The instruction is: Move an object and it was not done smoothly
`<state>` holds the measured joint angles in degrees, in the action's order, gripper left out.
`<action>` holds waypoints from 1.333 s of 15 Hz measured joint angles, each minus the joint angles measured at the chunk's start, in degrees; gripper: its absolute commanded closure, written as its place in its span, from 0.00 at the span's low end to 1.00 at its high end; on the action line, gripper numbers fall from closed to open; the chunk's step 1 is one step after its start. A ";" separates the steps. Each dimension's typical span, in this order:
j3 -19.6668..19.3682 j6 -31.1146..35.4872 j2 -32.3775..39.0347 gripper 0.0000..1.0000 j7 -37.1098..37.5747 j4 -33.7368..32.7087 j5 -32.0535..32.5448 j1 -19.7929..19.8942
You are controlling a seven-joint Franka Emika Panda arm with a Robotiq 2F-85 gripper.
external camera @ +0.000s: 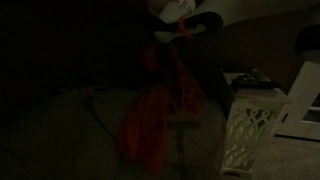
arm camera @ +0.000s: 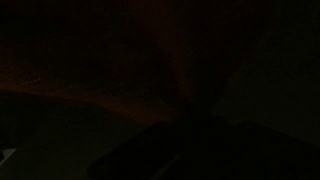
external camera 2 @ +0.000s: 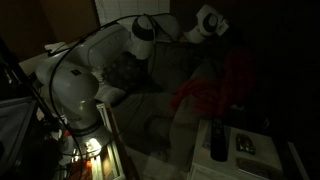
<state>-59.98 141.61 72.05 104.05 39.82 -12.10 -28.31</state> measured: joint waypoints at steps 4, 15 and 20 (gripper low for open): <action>9.58 -3.73 -1.80 0.98 -10.70 0.22 -2.43 0.61; 11.46 -24.18 -4.12 0.06 -30.51 -0.51 -1.39 1.04; 8.52 -21.95 -8.44 0.00 -30.48 -2.05 -1.39 4.17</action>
<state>-51.46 119.65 63.61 73.57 37.77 -13.49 -24.14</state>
